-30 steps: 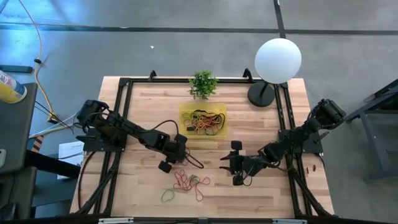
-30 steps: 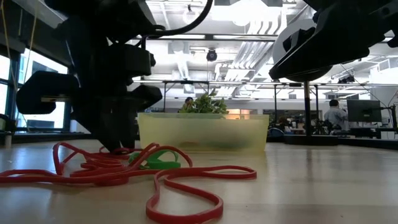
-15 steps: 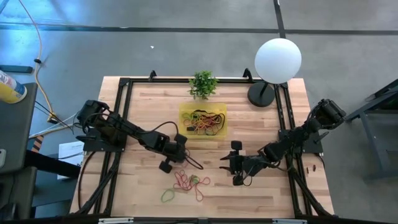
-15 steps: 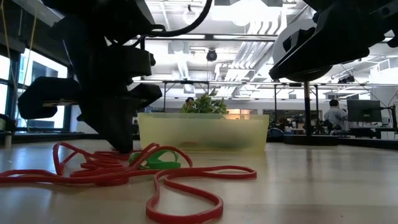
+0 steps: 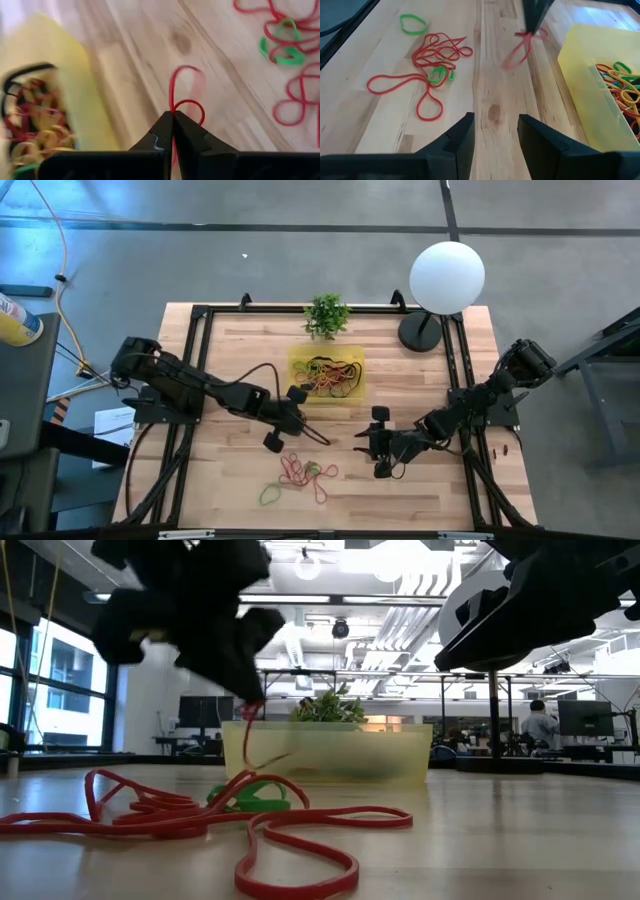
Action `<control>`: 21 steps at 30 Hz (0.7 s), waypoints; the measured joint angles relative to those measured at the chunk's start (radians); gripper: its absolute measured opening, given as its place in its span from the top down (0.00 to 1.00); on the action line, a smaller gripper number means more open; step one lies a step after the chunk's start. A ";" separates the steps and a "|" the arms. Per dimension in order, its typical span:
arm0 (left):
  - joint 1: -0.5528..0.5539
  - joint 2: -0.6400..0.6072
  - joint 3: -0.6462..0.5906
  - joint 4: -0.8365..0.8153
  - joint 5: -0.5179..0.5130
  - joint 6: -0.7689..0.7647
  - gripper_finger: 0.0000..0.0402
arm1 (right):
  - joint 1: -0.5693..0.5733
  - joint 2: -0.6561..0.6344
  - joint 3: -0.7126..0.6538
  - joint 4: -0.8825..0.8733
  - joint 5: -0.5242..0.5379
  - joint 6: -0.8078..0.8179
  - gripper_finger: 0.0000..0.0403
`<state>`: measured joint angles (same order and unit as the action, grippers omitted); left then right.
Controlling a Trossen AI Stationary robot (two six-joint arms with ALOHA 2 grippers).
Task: Pick and place rubber bands into bin
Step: Put the red rubber band into the yellow bin
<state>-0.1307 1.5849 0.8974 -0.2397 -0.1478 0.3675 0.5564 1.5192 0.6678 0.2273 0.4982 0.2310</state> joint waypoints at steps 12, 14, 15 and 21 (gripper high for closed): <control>0.009 -0.191 0.072 -0.033 -0.187 0.181 1.00 | 0.000 0.000 0.000 -0.005 0.004 -0.001 0.65; 0.030 -0.210 0.085 -0.032 -0.196 0.208 1.00 | 0.000 0.000 0.000 -0.005 0.009 -0.001 0.65; 0.046 -0.217 0.091 -0.032 -0.195 0.216 1.00 | 0.000 0.000 0.000 -0.004 0.010 -0.001 0.65; 0.185 -0.224 0.101 -0.026 -0.118 0.268 1.00 | 0.000 0.000 0.000 0.002 0.009 0.000 0.65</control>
<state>0.0541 1.3605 0.9981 -0.2657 -0.2660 0.6356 0.5564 1.5192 0.6678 0.2295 0.5072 0.2306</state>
